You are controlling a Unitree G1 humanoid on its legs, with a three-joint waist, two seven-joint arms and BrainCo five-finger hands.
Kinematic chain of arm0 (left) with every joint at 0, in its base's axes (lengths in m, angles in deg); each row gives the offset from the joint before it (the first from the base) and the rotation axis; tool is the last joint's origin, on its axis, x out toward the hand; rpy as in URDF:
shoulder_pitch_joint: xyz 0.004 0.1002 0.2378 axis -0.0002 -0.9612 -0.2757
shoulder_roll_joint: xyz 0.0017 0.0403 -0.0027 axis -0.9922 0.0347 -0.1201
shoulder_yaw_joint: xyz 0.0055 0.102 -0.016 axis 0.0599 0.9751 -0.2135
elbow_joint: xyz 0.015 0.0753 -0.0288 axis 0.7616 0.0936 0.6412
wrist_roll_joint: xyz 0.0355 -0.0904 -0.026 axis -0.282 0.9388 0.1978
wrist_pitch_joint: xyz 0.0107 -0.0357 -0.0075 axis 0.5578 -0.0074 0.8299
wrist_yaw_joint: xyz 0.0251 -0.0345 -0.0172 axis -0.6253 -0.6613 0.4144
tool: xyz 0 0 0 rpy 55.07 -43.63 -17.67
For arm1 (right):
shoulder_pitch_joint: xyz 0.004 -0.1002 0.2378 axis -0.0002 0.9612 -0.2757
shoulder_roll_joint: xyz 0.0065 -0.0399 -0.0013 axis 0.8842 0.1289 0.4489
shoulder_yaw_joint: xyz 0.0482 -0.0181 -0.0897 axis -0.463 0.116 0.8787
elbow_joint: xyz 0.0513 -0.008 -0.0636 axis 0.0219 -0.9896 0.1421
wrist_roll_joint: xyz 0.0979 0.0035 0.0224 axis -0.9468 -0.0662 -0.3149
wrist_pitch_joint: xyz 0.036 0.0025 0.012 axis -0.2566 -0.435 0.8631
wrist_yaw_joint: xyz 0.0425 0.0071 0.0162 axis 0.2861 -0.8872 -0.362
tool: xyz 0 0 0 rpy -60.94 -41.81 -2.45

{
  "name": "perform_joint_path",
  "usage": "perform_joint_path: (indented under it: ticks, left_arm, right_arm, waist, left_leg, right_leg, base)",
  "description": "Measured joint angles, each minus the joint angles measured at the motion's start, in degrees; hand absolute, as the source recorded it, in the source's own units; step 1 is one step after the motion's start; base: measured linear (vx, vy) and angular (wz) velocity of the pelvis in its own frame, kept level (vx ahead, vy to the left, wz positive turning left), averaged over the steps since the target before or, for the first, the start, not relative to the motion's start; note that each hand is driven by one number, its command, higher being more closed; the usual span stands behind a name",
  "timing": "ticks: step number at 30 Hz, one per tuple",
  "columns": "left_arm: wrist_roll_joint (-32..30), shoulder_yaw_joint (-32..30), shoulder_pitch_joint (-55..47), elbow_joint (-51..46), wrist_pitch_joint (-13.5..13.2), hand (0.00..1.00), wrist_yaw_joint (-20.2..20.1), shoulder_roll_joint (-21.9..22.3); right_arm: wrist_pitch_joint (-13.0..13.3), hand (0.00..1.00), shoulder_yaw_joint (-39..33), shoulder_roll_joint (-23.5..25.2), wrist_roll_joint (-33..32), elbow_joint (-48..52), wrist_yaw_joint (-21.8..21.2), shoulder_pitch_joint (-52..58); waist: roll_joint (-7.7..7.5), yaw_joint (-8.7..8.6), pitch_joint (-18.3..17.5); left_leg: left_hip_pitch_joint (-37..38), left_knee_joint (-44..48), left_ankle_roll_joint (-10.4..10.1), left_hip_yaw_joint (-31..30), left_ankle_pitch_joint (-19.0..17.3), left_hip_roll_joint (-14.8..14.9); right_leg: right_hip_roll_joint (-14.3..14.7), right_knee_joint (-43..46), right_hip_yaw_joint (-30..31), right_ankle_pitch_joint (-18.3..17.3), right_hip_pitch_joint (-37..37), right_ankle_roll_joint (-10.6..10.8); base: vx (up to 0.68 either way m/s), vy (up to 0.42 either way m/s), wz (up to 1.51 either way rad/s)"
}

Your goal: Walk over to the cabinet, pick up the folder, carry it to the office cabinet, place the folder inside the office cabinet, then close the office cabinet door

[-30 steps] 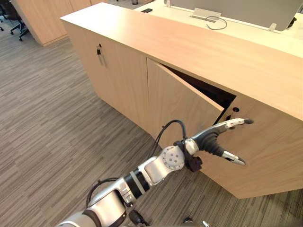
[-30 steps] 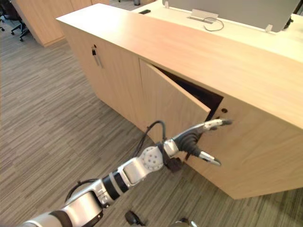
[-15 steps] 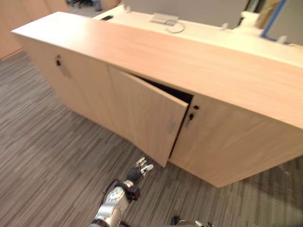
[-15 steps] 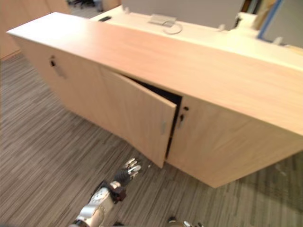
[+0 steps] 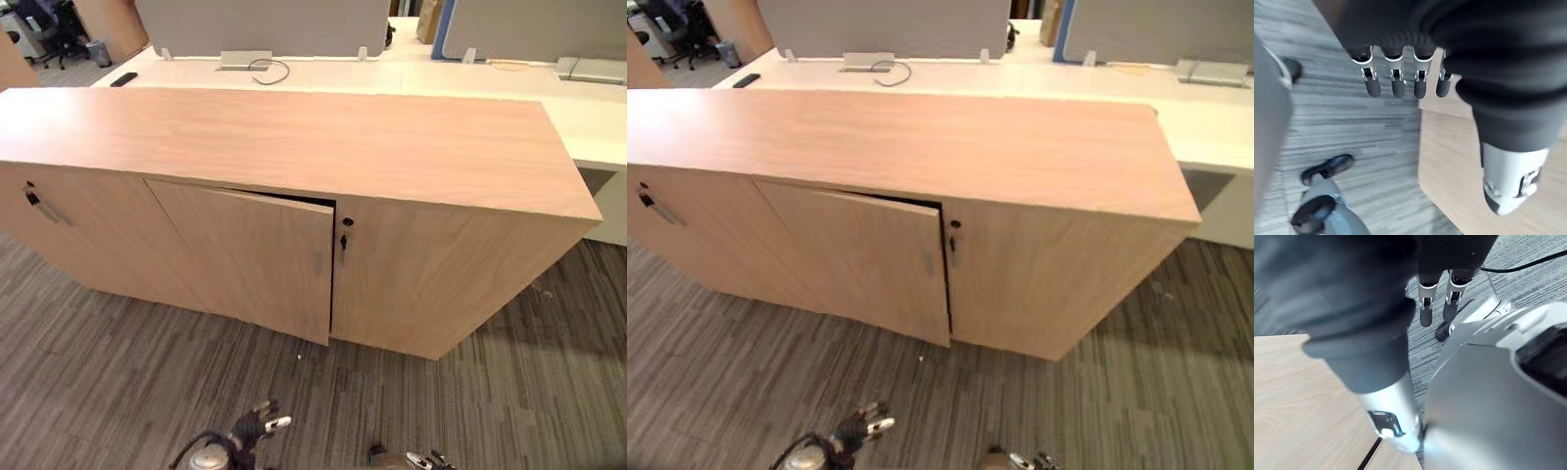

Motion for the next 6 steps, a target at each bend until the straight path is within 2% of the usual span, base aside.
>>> perform_joint_path:
  ticks: [3,6]
  left_arm:
    - [-4.40,-5.53,0.43,3.98,0.57,0.00,2.47,1.31]
    - [-5.29,-8.09,0.12,5.50,1.29,0.00,3.28,1.97]
  right_arm:
    - [-0.78,0.00,-3.27,0.94,0.02,-0.11,0.10,0.08]
    - [-1.19,0.00,-3.61,1.02,-0.01,-0.15,0.23,0.15]
  waist:
    - [-0.16,-0.03,-0.28]
    - [-0.15,0.06,-0.76]
  left_leg:
    - [0.55,-2.11,0.03,0.16,0.73,-0.77]
    - [1.26,-3.23,-0.19,0.48,0.88,-1.03]
  right_leg:
    - [-0.14,-1.26,0.00,0.46,-0.02,0.15]
    - [-0.03,-1.90,0.00,0.48,0.33,0.12]
  base:
    - [0.05,0.046,-0.02]
    - [0.05,0.008,-0.05]
